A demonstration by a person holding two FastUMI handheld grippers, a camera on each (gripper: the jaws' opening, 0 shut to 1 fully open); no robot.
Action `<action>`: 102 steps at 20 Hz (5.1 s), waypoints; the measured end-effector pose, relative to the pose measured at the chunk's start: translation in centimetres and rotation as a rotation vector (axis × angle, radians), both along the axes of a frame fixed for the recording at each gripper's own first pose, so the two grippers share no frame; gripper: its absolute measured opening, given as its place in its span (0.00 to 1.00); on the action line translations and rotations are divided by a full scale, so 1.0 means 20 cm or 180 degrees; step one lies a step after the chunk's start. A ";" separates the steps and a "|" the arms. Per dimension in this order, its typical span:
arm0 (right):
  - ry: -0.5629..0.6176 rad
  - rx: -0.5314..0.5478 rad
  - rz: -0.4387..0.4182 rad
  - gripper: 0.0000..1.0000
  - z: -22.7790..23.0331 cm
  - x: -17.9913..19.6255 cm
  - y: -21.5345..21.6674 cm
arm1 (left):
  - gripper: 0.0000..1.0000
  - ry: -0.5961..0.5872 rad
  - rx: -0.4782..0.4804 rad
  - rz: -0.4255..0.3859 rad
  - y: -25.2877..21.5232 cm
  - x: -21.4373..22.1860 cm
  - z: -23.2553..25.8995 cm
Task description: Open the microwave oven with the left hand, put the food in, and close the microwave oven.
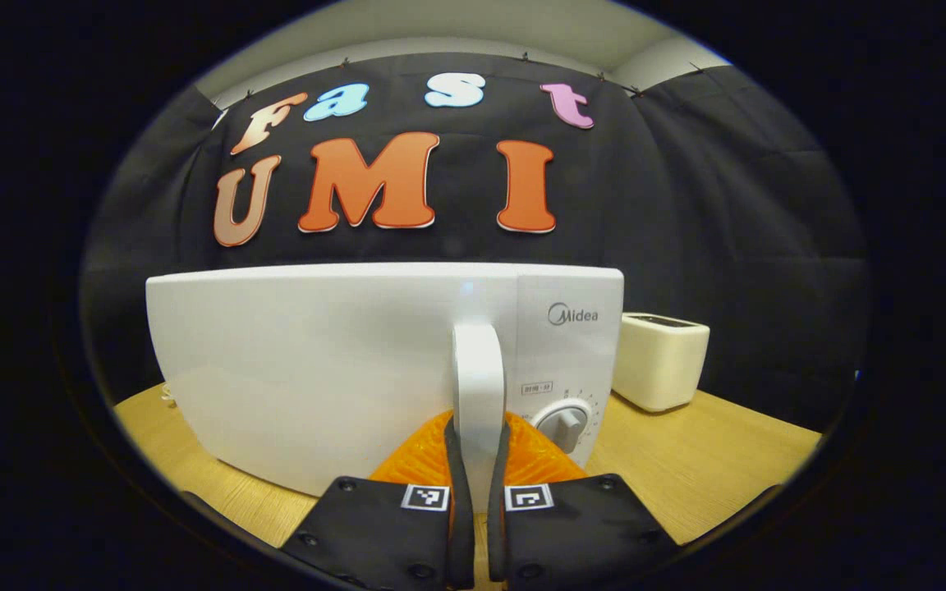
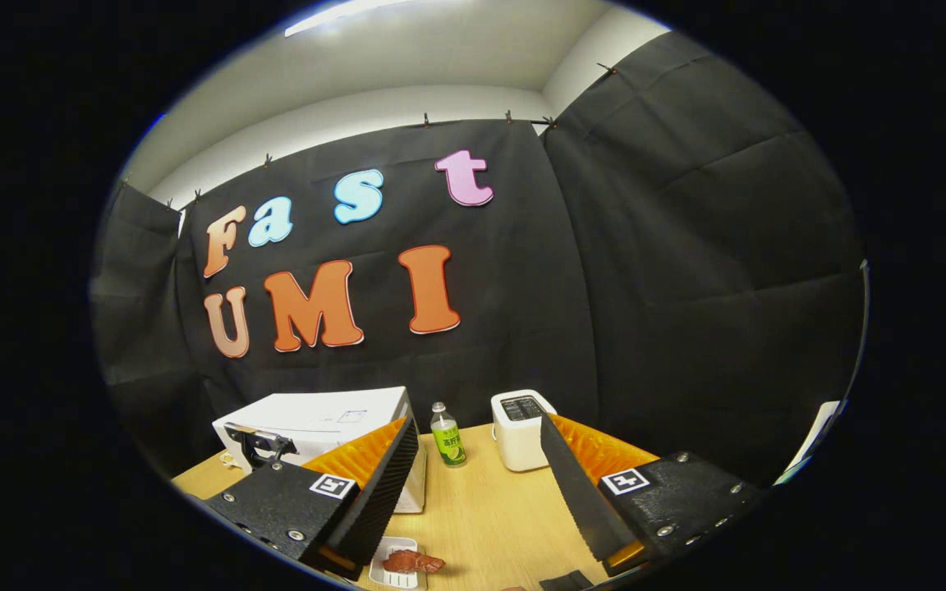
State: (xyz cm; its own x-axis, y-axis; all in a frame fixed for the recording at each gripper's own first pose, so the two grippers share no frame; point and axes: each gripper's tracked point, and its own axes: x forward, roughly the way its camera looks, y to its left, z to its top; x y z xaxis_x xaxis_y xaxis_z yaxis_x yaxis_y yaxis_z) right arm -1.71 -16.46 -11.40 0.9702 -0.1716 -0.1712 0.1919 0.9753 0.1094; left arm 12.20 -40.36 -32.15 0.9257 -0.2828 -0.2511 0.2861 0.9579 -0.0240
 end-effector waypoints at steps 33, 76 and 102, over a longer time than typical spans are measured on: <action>-0.0209 0.0040 0.0655 0.93 0.13 -0.08 0.69 | 1.00 -0.0222 0.0302 0.0365 1.85 -1.32 0.38; 0.0925 0.2153 -0.0434 0.12 -1.28 -0.20 0.51 | 0.94 -0.0315 -0.0022 0.1208 2.68 -1.06 0.44; 0.0545 0.2323 0.0416 0.01 -0.93 0.51 1.44 | 0.98 -0.0224 0.0026 0.1003 2.61 -0.94 0.39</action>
State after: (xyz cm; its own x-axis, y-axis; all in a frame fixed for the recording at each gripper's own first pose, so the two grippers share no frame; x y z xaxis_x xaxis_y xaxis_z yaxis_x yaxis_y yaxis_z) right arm 8.43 12.44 -30.07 0.9245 0.1573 -0.3471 0.1521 0.6828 0.7146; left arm -6.52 11.92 -24.39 0.9826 0.0224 -0.1844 -0.0240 0.9997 -0.0067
